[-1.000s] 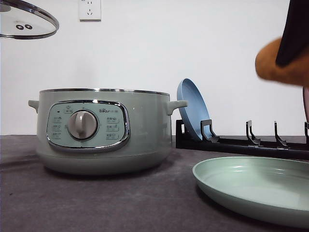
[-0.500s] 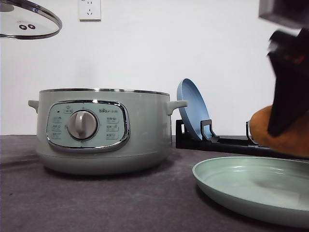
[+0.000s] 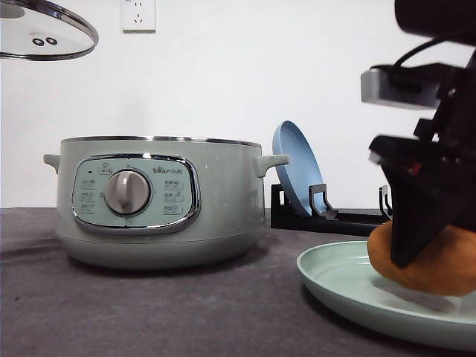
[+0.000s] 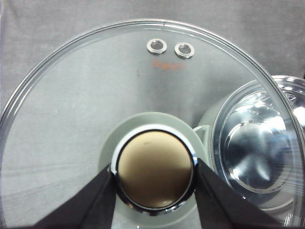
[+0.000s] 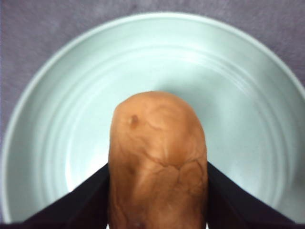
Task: Transfer potato from steamer to green plate
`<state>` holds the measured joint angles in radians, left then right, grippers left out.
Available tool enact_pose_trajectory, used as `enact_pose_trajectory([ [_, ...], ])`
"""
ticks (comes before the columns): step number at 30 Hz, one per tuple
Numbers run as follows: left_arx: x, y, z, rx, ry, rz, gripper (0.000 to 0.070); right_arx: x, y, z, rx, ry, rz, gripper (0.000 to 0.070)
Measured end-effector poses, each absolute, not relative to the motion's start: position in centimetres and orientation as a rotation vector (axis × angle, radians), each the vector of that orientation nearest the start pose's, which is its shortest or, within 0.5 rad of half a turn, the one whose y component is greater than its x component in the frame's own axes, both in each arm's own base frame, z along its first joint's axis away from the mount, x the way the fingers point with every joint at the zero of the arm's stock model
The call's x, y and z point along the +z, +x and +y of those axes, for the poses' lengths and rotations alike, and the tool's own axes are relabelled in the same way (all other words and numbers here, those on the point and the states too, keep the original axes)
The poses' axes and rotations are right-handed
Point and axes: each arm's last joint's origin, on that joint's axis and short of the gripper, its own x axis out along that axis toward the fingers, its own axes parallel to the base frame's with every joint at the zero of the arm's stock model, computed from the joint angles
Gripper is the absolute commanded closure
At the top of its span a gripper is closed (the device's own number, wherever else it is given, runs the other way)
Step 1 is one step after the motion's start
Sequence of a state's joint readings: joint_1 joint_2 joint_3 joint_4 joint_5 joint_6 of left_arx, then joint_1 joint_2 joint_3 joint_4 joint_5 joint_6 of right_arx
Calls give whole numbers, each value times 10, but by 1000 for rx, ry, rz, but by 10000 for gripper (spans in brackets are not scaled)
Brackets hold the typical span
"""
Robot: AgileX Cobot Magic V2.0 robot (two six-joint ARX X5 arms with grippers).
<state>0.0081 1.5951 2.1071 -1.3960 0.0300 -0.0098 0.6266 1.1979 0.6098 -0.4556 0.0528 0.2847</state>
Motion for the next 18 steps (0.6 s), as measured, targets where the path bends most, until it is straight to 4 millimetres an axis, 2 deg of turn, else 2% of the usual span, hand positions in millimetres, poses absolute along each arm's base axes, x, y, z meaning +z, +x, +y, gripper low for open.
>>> enact_pose_trajectory([
  [10, 465, 272, -1, -23, -23, 884, 700, 173, 174, 122, 358, -107, 1087, 506],
  [15, 465, 272, -1, -23, -23, 884, 700, 173, 174, 122, 358, -107, 1087, 292],
  [18, 465, 272, -1, -23, -23, 884, 700, 177, 174, 122, 359, -105, 1083, 226],
])
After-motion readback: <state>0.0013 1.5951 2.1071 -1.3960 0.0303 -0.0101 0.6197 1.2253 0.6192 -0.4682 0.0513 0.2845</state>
